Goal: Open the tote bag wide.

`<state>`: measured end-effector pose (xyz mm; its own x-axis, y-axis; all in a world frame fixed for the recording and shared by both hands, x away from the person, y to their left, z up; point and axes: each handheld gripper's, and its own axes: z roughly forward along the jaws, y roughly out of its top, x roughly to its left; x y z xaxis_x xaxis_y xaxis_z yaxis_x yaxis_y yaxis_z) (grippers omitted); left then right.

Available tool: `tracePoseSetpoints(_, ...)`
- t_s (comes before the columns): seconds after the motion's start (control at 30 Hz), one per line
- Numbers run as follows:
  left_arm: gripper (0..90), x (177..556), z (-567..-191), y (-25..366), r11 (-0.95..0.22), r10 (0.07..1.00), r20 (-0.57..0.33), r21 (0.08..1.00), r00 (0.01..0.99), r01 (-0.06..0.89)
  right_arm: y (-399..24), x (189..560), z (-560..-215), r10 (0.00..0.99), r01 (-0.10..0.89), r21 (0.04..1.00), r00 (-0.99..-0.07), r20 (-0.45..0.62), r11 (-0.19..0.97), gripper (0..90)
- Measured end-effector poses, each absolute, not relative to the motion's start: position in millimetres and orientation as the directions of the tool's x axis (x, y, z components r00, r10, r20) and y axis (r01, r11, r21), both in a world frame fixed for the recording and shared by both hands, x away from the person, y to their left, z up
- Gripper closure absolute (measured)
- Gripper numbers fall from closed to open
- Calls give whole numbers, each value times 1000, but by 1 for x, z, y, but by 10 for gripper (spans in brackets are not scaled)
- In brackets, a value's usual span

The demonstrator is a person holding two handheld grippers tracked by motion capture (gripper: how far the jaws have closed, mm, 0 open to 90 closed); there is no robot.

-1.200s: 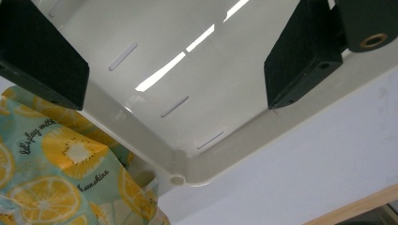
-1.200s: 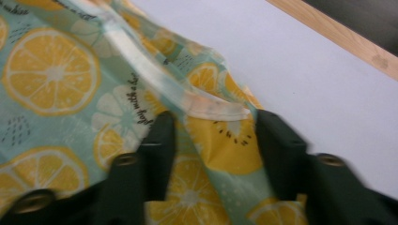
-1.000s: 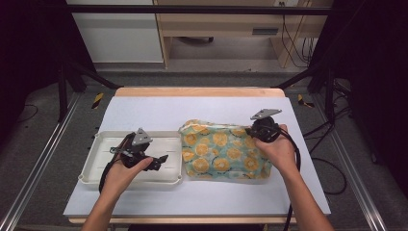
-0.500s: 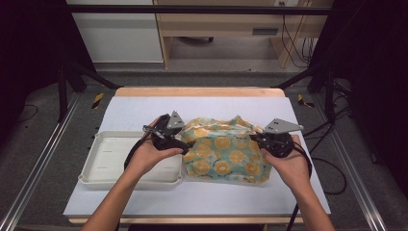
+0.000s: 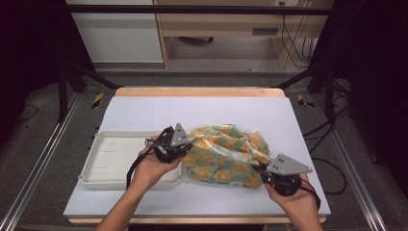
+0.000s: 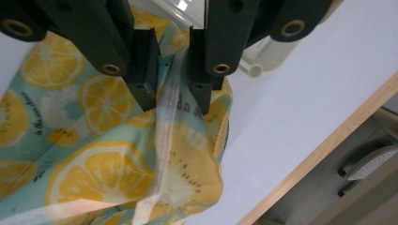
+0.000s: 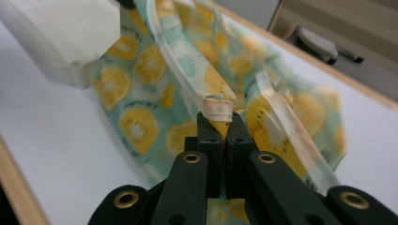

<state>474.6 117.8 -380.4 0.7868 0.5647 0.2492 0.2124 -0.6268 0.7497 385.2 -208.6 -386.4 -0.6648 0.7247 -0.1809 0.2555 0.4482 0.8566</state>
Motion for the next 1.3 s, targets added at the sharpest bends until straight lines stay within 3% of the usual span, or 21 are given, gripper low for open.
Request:
tracePoseSetpoints(0.2,837,446,-391,124,-610,559,238,767,795,200,-207,369,-425,733,332,835,-670,-118,439,878)
tracePoseSetpoints(0.3,855,442,-394,126,-624,547,246,757,800,194,-210,370,-429,738,352,836,-668,-91,421,775)
tracePoseSetpoints(0.37,864,441,-396,126,-631,539,248,752,805,191,-212,369,-423,743,350,844,-664,-82,406,695)
tracePoseSetpoints(0.4,870,441,-396,127,-633,538,251,751,805,189,-213,367,-415,748,344,849,-658,-87,402,614)
tracePoseSetpoints(0.43,870,441,-396,127,-634,537,251,750,806,188,-213,367,-415,748,344,849,-658,-87,402,614)
tracePoseSetpoints(0.5,879,442,-397,128,-635,535,251,750,806,187,-215,367,-400,753,344,850,-651,-89,398,523)
tracePoseSetpoints(0.73,886,443,-398,130,-640,531,249,744,810,191,-208,373,-367,735,330,838,-668,-118,434,403)
tracePoseSetpoints(1.03,887,440,-397,129,-655,509,255,734,822,178,-203,415,-338,723,354,806,-679,-127,474,427)
tracePoseSetpoints(1.3,887,439,-395,129,-673,491,277,722,826,158,-182,481,-356,684,426,721,-724,-90,546,550)
